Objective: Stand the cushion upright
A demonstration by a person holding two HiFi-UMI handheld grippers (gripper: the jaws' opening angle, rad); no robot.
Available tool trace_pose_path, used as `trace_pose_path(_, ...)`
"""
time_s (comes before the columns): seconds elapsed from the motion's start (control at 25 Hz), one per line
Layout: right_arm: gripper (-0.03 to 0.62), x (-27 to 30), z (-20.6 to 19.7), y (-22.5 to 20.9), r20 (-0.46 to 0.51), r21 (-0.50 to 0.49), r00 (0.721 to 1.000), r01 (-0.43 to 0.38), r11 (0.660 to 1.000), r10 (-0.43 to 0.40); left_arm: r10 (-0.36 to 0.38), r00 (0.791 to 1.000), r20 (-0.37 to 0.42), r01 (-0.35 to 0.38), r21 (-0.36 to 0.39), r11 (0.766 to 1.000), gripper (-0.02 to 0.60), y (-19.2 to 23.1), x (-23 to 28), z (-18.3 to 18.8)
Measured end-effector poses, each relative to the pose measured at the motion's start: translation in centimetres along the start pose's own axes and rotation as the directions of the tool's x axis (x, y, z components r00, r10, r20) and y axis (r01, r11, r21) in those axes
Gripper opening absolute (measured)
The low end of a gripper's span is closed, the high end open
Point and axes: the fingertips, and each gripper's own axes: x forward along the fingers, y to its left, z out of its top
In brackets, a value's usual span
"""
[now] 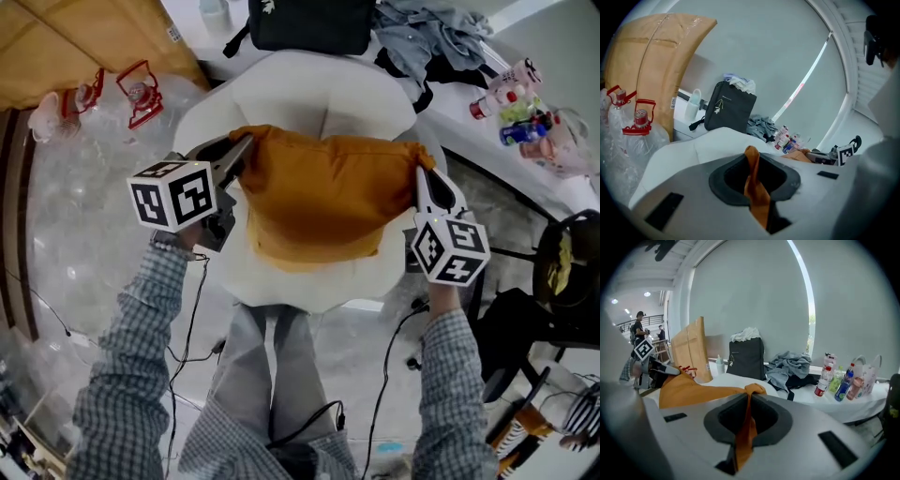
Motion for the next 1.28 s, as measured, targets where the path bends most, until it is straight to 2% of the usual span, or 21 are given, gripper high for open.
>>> trace_pose_path(0.24, 0.023, 5.2, 1.1, -0.7, -0.032, -0.083, 0.999, 0.002, 0.997, -0.005, 0.067, 0.997, 0.021, -0.067, 0.003, 0.998, 0.046, 3.1, 4.1, 1.8)
trace_pose_path(0.44, 0.023, 7.4, 2.5, -1.1, -0.017, -0.077, 1.000, 0.006, 0.997, -0.007, 0.089, 0.995, 0.040, -0.090, 0.022, 0.996, 0.046, 4.2, 6.0, 4.4)
trace_pose_path(0.6, 0.026, 9.0, 2.6, -1.9, -0.037, -0.074, 0.999, 0.017, 0.997, -0.020, 0.125, 0.992, 0.031, -0.127, 0.088, 0.988, 0.046, 4.8, 7.5, 5.3)
trace_pose_path(0.72, 0.037, 10.2, 1.9, -2.5, -0.069, -0.095, 0.996, 0.053, 0.994, -0.060, 0.162, 0.987, 0.013, -0.162, 0.125, 0.979, 0.059, 5.2, 8.4, 4.8)
trace_pose_path(0.84, 0.053, 10.8, 1.5, -3.2, -0.075, -0.099, 0.993, 0.088, 0.991, -0.096, 0.163, 0.987, 0.015, -0.163, 0.109, 0.981, 0.135, 5.1, 8.9, 4.5)
trace_pose_path(0.96, 0.124, 11.0, 1.5, -4.0, -0.070, -0.060, 0.992, 0.098, 0.993, -0.102, 0.162, 0.987, 0.015, -0.163, 0.071, 0.984, 0.197, 5.6, 8.9, 4.3)
trace_pose_path(1.0, 0.159, 10.9, 1.5, -4.1, -0.070, -0.040, 0.993, 0.094, 0.995, -0.096, 0.166, 0.986, 0.017, -0.167, 0.050, 0.985, 0.202, 5.9, 8.7, 4.2)
trace_pose_path(1.08, 0.187, 10.6, 1.3, -3.8, -0.074, -0.022, 0.994, 0.075, 0.997, -0.077, 0.180, 0.983, 0.023, -0.180, 0.016, 0.984, 0.207, 6.6, 7.7, 3.9)
trace_pose_path(1.28, 0.192, 8.9, 0.9, -3.1, -0.057, 0.015, 0.997, 0.051, 0.999, -0.050, 0.186, 0.978, 0.090, -0.184, -0.033, 0.982, 0.206, 6.7, 5.2, 4.1)
